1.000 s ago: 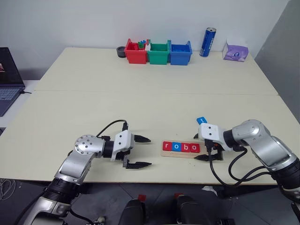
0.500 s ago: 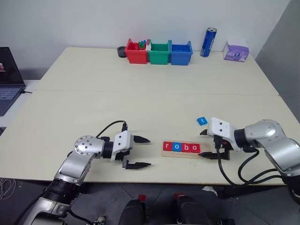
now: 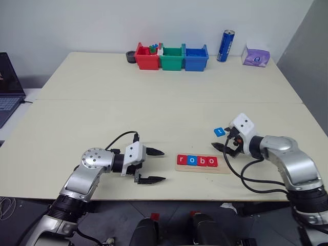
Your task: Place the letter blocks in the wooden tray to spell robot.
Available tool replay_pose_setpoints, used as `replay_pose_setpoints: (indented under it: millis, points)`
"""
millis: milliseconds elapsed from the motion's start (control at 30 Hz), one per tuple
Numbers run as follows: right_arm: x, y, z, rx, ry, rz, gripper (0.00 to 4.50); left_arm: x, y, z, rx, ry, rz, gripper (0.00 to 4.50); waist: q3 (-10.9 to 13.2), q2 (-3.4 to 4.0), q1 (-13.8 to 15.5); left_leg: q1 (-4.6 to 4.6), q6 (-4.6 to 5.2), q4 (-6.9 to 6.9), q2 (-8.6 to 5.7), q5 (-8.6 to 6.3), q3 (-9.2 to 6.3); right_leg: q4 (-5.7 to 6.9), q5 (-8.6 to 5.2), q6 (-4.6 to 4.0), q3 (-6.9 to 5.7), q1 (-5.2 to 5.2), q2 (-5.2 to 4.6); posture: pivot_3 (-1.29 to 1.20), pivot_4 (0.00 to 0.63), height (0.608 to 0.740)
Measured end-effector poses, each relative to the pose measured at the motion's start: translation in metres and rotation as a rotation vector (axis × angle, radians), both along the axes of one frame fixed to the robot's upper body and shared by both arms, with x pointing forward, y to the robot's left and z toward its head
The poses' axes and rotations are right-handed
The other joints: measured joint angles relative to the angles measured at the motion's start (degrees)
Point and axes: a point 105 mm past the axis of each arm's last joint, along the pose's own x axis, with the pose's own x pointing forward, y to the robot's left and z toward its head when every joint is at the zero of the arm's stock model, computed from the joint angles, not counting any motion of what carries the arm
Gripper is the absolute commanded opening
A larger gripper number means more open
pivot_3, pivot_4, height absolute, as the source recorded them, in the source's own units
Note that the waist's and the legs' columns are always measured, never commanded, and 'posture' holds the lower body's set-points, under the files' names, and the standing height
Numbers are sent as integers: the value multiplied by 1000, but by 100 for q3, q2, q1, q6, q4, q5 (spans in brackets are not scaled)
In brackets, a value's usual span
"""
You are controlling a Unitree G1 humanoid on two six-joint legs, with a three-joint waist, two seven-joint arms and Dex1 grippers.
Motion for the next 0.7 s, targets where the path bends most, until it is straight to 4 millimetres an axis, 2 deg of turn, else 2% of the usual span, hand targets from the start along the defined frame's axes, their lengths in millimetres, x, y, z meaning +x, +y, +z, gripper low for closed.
replay_pose_setpoints:
  millis: [133, 300, 467, 567, 700]
  points:
    - [10, 2, -3, 37, -12, -80, 4454, 1, 0, 1, -2, 0, 6, 4500, 0, 0, -1, 0, 0, -1, 0, 0, 0, 0, 0, -1, -1, 0, 0, 0, 150, 740]
    - [19, -8, -21, 48, 29, -183, 4454, 0, 0, 1, 1, -3, 4, 4500, 0, 1, -1, 0, 0, -1, -1, 0, 3, 0, 0, -1, 1, 0, 0, 0, 150, 740]
    - [25, -8, -24, 106, 45, -224, 4454, 1, 0, 1, 2, -5, 3, 4500, -1, 2, -4, 2, 0, -1, 0, 0, 2, 1, 1, -1, 1, 0, 1, 0, 150, 740]
    - [28, -9, -23, 123, 45, -245, 3869, 0, 0, 1, 2, -7, 3, 4500, -1, 2, -4, 2, 0, -1, 0, 0, 3, 1, 1, -1, 2, 0, 1, 0, 150, 740]
    - [30, -11, -24, 116, 36, -259, 2506, -1, -2, 3, 1, -17, -5, 4500, -1, 2, -5, 2, 0, -1, 0, 0, 4, 0, 1, -1, 2, 0, 1, 0, 150, 740]
